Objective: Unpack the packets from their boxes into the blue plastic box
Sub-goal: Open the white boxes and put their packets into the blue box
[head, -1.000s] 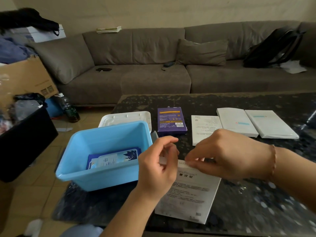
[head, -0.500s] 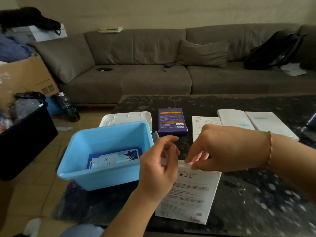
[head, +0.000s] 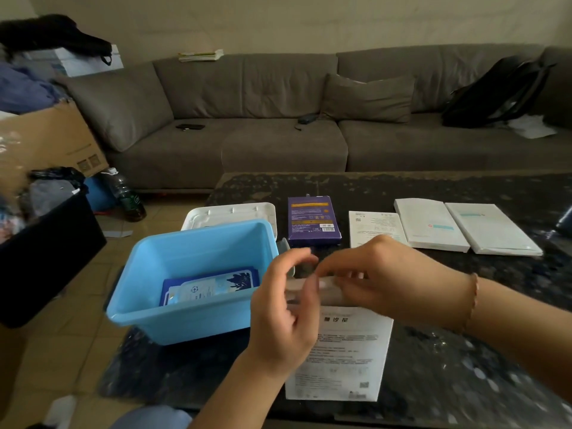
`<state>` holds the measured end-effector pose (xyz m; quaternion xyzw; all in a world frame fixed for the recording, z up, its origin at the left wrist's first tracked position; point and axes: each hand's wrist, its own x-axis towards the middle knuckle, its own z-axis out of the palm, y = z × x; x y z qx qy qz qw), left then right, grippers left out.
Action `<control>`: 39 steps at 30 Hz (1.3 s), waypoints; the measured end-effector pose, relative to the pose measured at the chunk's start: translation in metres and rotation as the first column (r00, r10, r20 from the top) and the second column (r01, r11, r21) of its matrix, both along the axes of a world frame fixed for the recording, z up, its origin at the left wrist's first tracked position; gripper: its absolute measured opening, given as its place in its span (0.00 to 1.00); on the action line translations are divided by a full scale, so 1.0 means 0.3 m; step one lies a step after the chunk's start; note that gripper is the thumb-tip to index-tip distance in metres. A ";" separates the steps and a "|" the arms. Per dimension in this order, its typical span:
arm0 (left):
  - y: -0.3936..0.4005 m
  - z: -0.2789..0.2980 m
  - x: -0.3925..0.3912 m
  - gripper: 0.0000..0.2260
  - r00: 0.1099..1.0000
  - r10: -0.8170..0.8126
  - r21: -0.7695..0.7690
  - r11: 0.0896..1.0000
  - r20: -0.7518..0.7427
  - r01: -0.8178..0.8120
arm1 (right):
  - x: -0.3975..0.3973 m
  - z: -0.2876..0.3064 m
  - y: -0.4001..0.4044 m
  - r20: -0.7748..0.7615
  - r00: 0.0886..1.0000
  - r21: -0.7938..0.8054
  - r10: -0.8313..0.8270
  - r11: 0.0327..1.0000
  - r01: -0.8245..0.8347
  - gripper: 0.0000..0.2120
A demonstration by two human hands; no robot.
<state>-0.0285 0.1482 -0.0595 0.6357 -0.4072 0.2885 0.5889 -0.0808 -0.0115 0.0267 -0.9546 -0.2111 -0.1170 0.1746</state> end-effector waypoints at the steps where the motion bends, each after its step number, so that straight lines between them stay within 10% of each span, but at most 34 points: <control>1: 0.005 -0.005 0.001 0.10 1.000 -0.006 -0.016 1.000 0.018 0.006 | 0.001 -0.011 -0.013 -0.137 0.990 0.136 -0.033 0.989 0.051 0.10; 6: 0.016 -0.017 0.001 0.06 0.996 0.055 0.040 0.998 0.076 -0.058 | 0.021 -0.062 -0.058 -0.382 0.924 0.470 -0.031 0.854 0.223 0.09; 14: 0.026 -0.031 -0.095 0.09 0.940 0.030 -0.037 0.998 -0.340 -0.045 | 0.001 -0.026 -0.056 -0.274 0.962 0.333 -0.005 0.938 0.100 0.08; 17: 0.023 -0.041 -0.143 0.11 0.838 -0.007 -0.123 0.990 -0.545 -0.072 | 0.001 -0.093 -0.027 -0.559 0.826 0.692 0.073 0.590 0.416 0.08; 20: 0.017 -0.044 -0.166 0.12 0.804 0.002 -0.129 0.987 -0.594 -0.098 | -0.009 -0.120 0.011 -0.720 0.636 0.692 0.278 0.219 0.687 0.08; 23: 0.011 -0.032 -0.174 0.14 0.826 0.013 -0.143 0.983 -0.564 -0.113 | -0.020 -0.104 0.005 -0.654 0.755 0.712 0.050 0.378 0.591 0.05; 26: 0.005 -0.035 -0.184 0.14 0.850 0.034 -0.129 0.984 -0.526 -0.120 | -0.097 -0.062 -0.004 -0.217 0.881 0.472 -0.420 0.745 0.471 0.12; 28: 0.005 -0.044 -0.189 0.12 0.845 0.043 -0.132 0.982 -0.532 -0.134 | -0.170 -0.049 0.013 -0.051 0.851 0.282 -0.523 0.810 0.514 0.18; 36: 0.028 -0.097 -0.218 0.17 0.824 0.091 -0.154 0.965 -0.559 -0.211 | -0.311 -0.098 0.011 -0.165 0.895 0.627 -0.415 0.656 0.420 0.18; 39: 0.033 -0.117 -0.221 0.22 0.826 0.121 -0.157 0.957 -0.551 -0.245 | -0.339 -0.138 0.019 -0.162 0.909 0.731 -0.384 0.572 0.372 0.04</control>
